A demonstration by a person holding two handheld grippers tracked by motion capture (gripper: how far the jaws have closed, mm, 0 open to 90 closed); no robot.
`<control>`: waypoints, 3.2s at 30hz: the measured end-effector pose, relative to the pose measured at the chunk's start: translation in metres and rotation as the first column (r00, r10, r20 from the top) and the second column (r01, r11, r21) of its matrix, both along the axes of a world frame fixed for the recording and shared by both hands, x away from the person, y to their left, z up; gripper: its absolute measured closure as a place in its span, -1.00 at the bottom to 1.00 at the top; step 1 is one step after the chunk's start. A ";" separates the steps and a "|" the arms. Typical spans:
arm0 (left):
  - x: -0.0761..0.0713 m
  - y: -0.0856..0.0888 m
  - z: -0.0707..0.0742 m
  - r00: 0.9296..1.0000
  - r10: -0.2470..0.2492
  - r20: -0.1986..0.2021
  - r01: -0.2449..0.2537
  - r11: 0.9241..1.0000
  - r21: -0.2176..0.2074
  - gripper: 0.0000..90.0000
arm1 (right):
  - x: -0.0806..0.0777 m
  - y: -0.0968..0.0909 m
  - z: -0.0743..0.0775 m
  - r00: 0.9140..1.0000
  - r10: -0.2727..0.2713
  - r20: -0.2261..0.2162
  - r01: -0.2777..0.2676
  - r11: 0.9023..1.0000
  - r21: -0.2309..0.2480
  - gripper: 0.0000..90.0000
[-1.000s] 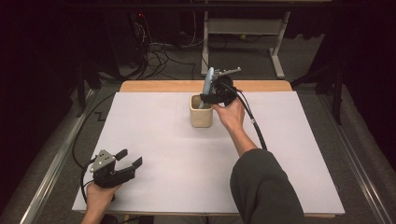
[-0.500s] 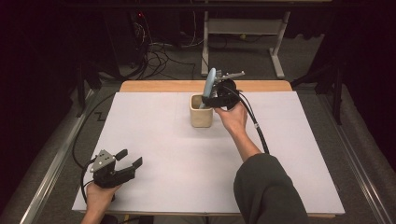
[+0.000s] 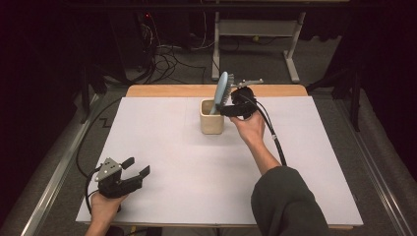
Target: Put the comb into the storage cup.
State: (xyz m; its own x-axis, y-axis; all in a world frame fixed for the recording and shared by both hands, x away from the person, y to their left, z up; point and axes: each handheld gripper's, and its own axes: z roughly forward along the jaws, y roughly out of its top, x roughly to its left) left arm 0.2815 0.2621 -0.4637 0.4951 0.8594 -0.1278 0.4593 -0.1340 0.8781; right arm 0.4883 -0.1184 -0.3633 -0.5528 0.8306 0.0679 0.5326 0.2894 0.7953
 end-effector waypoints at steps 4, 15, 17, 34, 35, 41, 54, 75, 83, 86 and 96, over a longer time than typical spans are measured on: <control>0.000 0.000 0.000 1.000 0.002 0.000 -0.002 1.000 -0.002 -0.34 | -0.002 -0.001 0.000 1.000 0.007 0.006 -0.007 1.000 -0.001 -0.31; 0.000 0.002 0.000 1.000 0.008 0.002 -0.008 1.000 -0.007 -0.34 | -0.010 -0.006 0.002 1.000 0.013 0.026 -0.013 1.000 -0.002 -0.31; 0.000 0.002 0.000 1.000 0.008 0.003 -0.007 1.000 -0.009 -0.34 | -0.011 -0.008 0.002 1.000 0.013 0.026 -0.013 1.000 -0.003 -0.31; 0.000 0.001 0.000 1.000 0.007 0.000 -0.007 1.000 -0.006 -0.34 | -0.018 -0.021 0.004 0.999 0.012 0.044 -0.012 1.000 0.011 -0.31; 0.000 0.001 0.000 1.000 0.007 0.000 -0.007 1.000 -0.007 -0.34 | -0.018 -0.022 0.004 0.999 0.012 0.045 -0.012 1.000 0.011 -0.31; 0.000 0.001 0.000 1.000 0.007 0.000 -0.007 1.000 -0.007 -0.34 | -0.020 -0.026 0.004 0.999 0.007 0.045 -0.007 1.000 0.017 -0.31; 0.000 0.001 0.000 1.000 0.007 -0.001 -0.007 1.000 -0.003 -0.34 | -0.025 -0.033 0.005 0.999 0.009 0.053 -0.010 1.000 0.019 -0.31; 0.000 0.001 0.000 1.000 0.011 -0.002 -0.011 1.000 -0.005 -0.34 | -0.035 -0.062 0.006 0.998 -0.028 0.063 0.025 0.999 0.046 -0.31; 0.000 0.001 0.000 1.000 0.011 -0.004 -0.011 1.000 -0.003 -0.34 | -0.038 -0.070 0.005 0.997 -0.038 0.065 0.035 0.999 0.040 -0.31; 0.000 0.001 0.000 1.000 0.011 -0.004 -0.011 1.000 -0.003 -0.34 | -0.039 -0.073 0.006 0.997 -0.043 0.068 0.040 0.998 0.043 -0.31; 0.000 0.001 0.000 1.000 0.011 -0.004 -0.011 1.000 -0.003 -0.34 | -0.042 -0.078 0.006 0.996 -0.047 0.071 0.044 0.998 0.046 -0.31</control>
State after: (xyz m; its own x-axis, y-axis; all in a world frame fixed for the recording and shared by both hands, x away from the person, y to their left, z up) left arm 0.2814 0.2632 -0.4641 0.4852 0.8643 -0.1325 0.4642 -0.1262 0.8767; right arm 0.4462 -0.1964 -0.3574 -0.5193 0.8520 0.0668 0.4851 0.2294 0.8439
